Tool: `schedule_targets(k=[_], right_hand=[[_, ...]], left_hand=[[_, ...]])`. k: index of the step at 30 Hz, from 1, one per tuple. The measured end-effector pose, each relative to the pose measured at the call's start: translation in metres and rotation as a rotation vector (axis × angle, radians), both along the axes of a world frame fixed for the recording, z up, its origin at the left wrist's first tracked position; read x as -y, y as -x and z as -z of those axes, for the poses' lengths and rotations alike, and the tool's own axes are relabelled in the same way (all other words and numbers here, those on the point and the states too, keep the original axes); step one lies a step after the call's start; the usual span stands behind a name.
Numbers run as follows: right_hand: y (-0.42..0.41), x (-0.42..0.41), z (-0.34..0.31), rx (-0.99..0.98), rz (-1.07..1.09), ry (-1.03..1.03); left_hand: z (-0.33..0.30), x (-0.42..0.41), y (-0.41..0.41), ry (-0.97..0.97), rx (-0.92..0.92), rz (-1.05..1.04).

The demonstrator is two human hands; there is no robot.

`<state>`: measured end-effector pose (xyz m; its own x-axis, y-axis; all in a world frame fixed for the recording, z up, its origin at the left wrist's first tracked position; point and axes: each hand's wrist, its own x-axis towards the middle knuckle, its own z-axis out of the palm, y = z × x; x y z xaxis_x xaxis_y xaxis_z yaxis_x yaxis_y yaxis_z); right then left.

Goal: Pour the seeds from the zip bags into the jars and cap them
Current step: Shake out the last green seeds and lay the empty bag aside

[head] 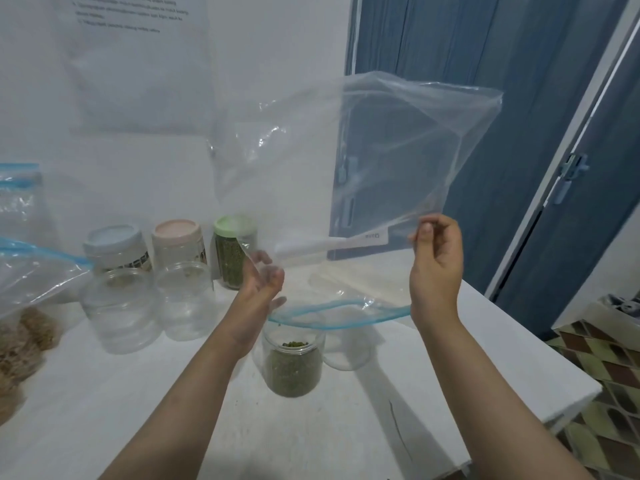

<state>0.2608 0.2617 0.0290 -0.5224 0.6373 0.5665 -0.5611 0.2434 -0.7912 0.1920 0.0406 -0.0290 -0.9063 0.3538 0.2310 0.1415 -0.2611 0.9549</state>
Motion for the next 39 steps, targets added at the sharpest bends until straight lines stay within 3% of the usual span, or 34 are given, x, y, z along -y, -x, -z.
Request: schedule_targets(k=[13,25,33,36,39], right_hand=[[0.0,0.0,0.001,-0.015,-0.009,0.008],[0.005,-0.002,0.003,0.073,-0.017,0.05],[0.011,-0.001,0.002,0.21,0.055,0.003],[0.014,0.0,0.008,0.255,0.071,0.013],[0.017,-0.007,0.007,0.334,0.074,0.039]], left_hand=[[0.003,0.011,0.006,-0.024,0.029,0.076],[-0.002,0.021,0.007,-0.007,-0.064,-0.115],[-0.045,0.002,0.013,-0.117,0.111,-0.086],[-0.037,0.018,0.024,-0.026,-0.037,-0.062],[-0.041,0.046,0.017,0.255,-0.296,0.031]])
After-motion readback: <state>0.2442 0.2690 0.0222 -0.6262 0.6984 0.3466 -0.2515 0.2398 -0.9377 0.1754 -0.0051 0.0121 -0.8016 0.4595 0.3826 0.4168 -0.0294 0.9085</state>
